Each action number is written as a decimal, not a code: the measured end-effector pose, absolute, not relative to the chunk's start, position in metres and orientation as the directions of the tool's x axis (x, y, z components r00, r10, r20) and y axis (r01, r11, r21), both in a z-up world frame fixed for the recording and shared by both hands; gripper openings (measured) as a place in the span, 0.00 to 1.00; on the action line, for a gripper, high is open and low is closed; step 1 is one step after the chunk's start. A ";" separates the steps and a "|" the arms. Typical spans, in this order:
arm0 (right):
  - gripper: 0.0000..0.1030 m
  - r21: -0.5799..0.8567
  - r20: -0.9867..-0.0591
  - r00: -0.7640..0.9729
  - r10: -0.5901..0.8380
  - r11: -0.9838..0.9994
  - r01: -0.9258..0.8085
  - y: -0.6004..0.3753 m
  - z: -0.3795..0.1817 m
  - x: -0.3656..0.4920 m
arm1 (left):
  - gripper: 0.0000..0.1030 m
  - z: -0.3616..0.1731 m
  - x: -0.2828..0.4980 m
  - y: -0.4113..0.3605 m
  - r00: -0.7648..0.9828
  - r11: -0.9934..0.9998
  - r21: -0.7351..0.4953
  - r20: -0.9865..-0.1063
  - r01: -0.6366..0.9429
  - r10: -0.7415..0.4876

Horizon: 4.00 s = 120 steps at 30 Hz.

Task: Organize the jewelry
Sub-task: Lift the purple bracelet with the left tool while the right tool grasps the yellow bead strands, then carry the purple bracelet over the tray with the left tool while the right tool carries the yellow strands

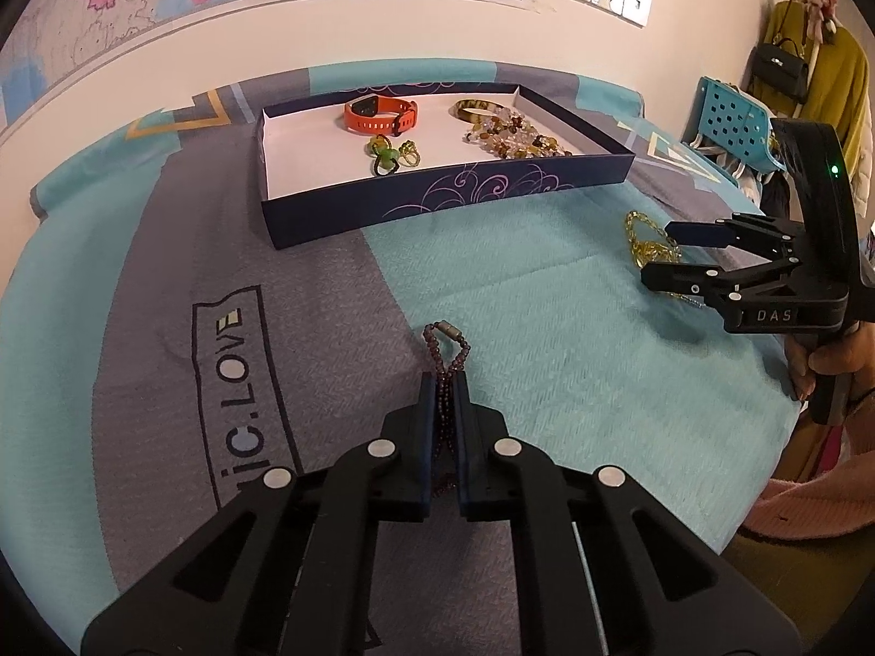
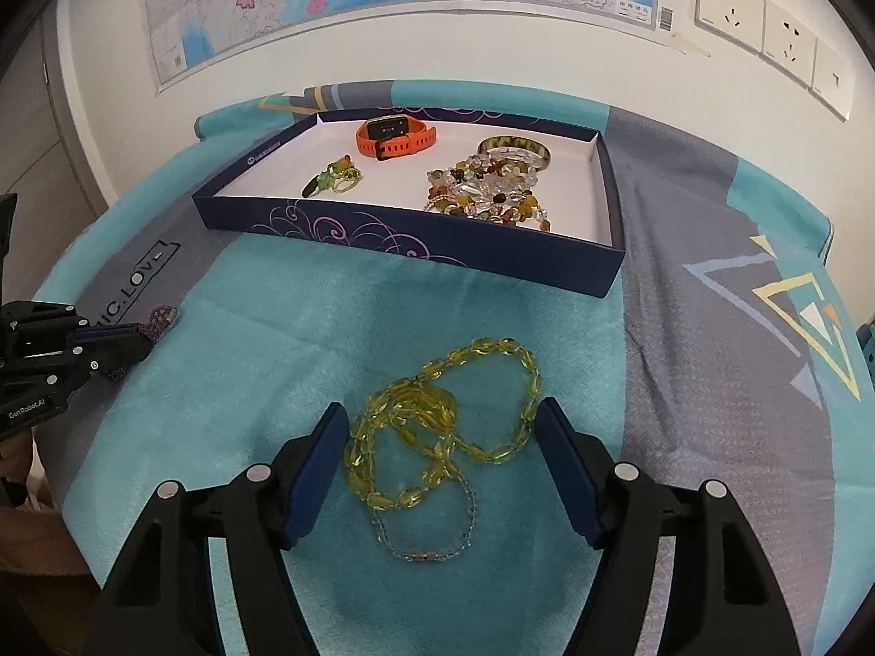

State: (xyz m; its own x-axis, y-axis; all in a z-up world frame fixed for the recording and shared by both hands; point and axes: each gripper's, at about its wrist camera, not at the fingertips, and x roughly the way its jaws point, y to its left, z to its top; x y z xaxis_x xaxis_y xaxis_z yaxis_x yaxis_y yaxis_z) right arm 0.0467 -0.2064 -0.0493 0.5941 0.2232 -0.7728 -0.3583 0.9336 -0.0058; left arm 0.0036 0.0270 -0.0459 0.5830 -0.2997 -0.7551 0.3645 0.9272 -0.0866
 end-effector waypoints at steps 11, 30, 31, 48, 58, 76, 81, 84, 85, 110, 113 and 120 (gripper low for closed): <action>0.43 -0.003 -0.768 0.600 0.225 0.935 -0.354 -0.206 -0.047 0.048 | 0.06 -0.046 0.007 0.024 0.587 0.927 -0.100 -0.748 0.361 -0.309; 0.04 0.336 -0.672 0.557 0.488 0.871 -0.358 -0.234 -0.024 0.056 | 0.06 -0.032 0.016 0.026 0.583 0.910 -0.171 -0.720 0.377 -0.376; 0.04 0.326 -0.672 0.565 0.480 0.876 -0.356 -0.234 -0.022 0.056 | 0.06 -0.030 0.016 0.025 0.585 0.909 -0.171 -0.717 0.379 -0.379; 0.04 0.380 -0.529 0.646 0.550 0.835 -0.399 -0.249 0.037 0.058 | 0.06 -0.020 0.026 0.026 0.593 0.904 -0.186 -0.701 0.386 -0.397; 0.04 0.360 -0.443 0.688 0.574 0.817 -0.450 -0.250 0.079 0.061 | 0.06 0.007 0.037 0.021 0.643 0.902 -0.148 -0.655 0.405 -0.397; 0.04 0.323 -0.372 0.702 0.608 0.793 -0.516 -0.238 0.125 0.079 | 0.06 0.036 0.062 0.019 0.695 0.910 -0.108 -0.611 0.401 -0.379; 0.04 0.299 -0.358 0.713 0.603 0.797 -0.524 -0.234 0.137 0.088 | 0.06 0.041 0.069 0.020 0.705 0.914 -0.097 -0.605 0.395 -0.369; 0.04 0.297 -0.355 0.717 0.600 0.800 -0.522 -0.233 0.142 0.096 | 0.06 0.043 0.075 0.020 0.712 0.916 -0.089 -0.601 0.391 -0.363; 0.04 0.295 -0.355 0.718 0.598 0.801 -0.521 -0.232 0.143 0.098 | 0.06 0.043 0.078 0.020 0.714 0.917 -0.087 -0.601 0.390 -0.360; 0.04 0.314 -0.393 0.709 0.586 0.810 -0.495 -0.219 0.140 0.151 | 0.06 0.043 0.121 0.026 0.711 0.927 -0.093 -0.615 0.363 -0.341; 0.04 0.319 -0.399 0.704 0.587 0.809 -0.493 -0.219 0.137 0.156 | 0.06 0.041 0.124 0.025 0.708 0.928 -0.090 -0.621 0.361 -0.336; 0.04 0.327 -0.404 0.700 0.589 0.808 -0.490 -0.220 0.134 0.163 | 0.06 0.037 0.129 0.023 0.705 0.931 -0.083 -0.629 0.357 -0.327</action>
